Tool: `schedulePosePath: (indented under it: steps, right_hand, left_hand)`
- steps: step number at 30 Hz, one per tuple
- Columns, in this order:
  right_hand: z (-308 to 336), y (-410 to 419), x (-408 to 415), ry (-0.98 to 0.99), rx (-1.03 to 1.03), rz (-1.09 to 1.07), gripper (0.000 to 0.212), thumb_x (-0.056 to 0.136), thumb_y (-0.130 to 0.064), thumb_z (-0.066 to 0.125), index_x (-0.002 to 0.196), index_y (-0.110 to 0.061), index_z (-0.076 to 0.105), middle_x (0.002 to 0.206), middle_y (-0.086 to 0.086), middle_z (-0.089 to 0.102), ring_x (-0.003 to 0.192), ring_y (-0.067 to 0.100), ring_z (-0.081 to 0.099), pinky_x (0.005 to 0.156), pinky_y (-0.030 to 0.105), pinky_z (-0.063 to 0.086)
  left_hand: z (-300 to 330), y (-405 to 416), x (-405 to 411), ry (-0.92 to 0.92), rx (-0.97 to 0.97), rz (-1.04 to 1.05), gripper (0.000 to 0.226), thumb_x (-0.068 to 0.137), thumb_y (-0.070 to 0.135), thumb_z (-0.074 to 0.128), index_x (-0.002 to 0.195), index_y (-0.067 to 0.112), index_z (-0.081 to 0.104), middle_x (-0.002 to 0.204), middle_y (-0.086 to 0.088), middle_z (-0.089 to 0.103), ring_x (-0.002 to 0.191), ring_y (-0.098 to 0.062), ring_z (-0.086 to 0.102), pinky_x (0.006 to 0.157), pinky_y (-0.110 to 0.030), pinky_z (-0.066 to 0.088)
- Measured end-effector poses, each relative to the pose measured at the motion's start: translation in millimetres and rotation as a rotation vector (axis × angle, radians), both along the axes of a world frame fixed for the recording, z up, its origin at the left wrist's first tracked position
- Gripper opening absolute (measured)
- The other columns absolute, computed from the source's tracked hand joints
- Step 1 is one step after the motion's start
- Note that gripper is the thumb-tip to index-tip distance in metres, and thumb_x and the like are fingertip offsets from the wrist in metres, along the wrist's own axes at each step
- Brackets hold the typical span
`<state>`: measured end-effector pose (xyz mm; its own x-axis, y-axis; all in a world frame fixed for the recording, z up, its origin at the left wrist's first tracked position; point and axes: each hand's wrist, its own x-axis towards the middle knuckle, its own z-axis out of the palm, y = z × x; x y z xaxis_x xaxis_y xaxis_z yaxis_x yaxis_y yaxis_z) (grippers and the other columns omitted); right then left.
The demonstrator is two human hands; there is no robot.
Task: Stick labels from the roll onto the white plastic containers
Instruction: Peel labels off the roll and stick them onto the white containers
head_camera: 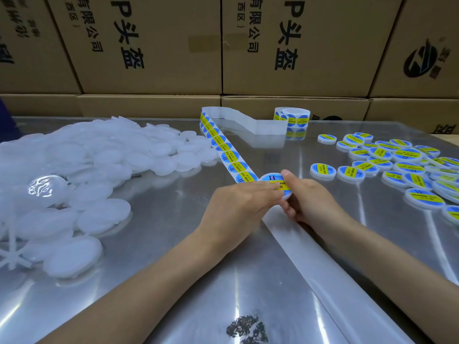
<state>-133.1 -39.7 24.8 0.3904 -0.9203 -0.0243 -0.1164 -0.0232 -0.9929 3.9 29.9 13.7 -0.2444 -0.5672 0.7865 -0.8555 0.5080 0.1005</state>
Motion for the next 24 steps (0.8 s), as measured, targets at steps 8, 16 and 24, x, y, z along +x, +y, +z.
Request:
schedulePosePath:
  steps: [8,16,24]
  right_hand:
    - [-3.6,-27.8,-32.6,0.641,-0.413,-0.154,0.029,0.096,-0.044,0.044,0.084,-0.024,0.061,0.057,-0.004,0.063,0.052,0.007,0.054,0.06,0.025,0.042]
    - [2.6,-23.7,-30.6,0.729,-0.724,-0.104,0.023,0.09,-0.048,0.046,0.086,-0.034,0.064,0.076,-0.018,0.06,0.077,0.008,0.054,0.065,0.031,0.043]
    - [-12.7,-34.4,-35.4,1.009,-0.806,-0.127,0.042,0.098,-0.04,0.039,0.13,-0.017,0.051,0.133,0.003,0.055,0.127,0.023,0.043,0.1,0.035,0.035]
  left_hand:
    - [-3.3,-20.4,73.5,-0.016,0.412,0.573,0.055,0.094,0.04,0.049,0.143,0.017,0.039,0.152,-0.006,0.034,0.139,-0.022,0.028,0.11,-0.037,0.023]
    - [-12.0,-34.0,115.9,0.059,0.563,0.822,0.078,0.091,0.057,0.041,0.149,0.01,0.018,0.158,-0.011,0.01,0.146,-0.028,0.003,0.115,-0.046,0.011]
    - [-9.0,-31.7,111.9,0.097,0.604,0.792,0.066,0.089,0.052,0.049,0.136,0.007,0.04,0.137,-0.016,0.042,0.127,-0.037,0.034,0.101,-0.041,0.032]
